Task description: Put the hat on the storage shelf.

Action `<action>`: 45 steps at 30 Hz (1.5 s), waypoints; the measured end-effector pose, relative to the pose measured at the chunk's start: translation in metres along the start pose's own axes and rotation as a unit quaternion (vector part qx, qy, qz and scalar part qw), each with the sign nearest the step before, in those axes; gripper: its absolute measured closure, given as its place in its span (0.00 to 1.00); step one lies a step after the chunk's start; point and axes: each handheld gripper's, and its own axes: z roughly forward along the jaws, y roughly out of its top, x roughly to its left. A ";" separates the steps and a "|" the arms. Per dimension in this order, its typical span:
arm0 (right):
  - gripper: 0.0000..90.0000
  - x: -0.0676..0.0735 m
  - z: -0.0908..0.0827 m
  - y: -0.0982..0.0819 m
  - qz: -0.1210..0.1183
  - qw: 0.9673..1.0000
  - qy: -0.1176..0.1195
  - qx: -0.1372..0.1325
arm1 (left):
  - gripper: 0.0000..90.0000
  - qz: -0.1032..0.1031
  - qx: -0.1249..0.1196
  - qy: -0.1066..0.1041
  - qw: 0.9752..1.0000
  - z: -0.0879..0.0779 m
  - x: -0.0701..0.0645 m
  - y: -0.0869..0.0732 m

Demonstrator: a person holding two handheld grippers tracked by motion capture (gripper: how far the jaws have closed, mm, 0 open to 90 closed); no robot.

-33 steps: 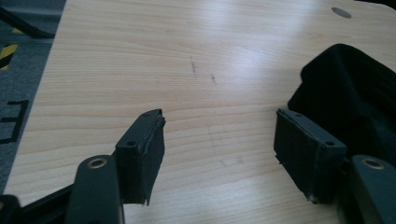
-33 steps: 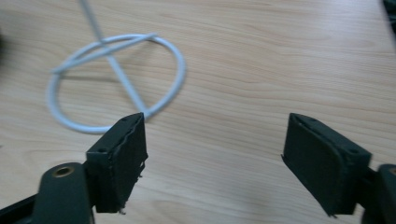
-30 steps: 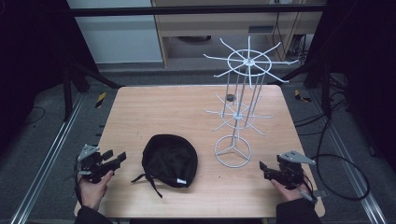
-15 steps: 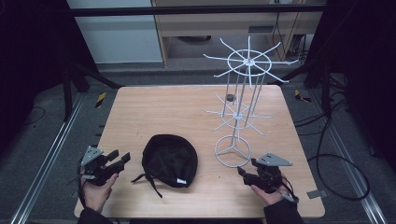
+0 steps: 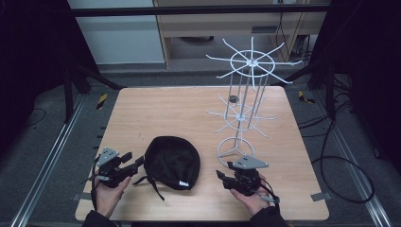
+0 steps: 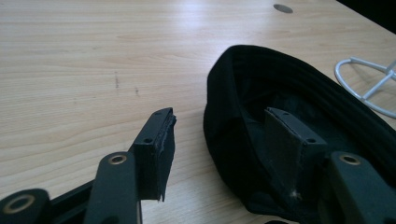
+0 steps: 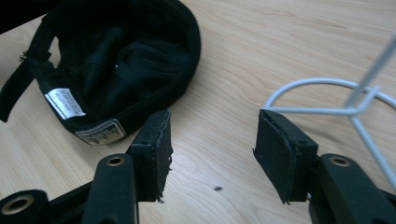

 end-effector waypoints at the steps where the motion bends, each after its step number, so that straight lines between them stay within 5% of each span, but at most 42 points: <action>1: 0.51 0.003 0.002 0.001 -0.001 1.000 0.002 0.001 | 0.48 0.006 0.007 -0.001 1.000 0.004 -0.003 0.000; 7: 0.52 0.014 0.018 0.008 -0.010 1.000 0.004 0.006 | 0.52 0.028 0.030 0.005 0.999 0.015 -0.012 -0.001; 21: 0.48 0.031 0.061 0.018 -0.008 1.000 0.011 0.016 | 0.85 0.029 0.083 -0.008 0.996 0.023 -0.011 -0.008; 32: 0.49 0.037 0.084 0.016 0.007 0.999 0.027 0.038 | 0.89 0.044 0.103 -0.007 0.994 0.023 -0.010 -0.013; 45: 0.62 0.037 0.093 0.010 0.029 0.997 0.031 0.068 | 0.91 0.058 0.116 -0.011 0.992 0.023 -0.013 -0.016</action>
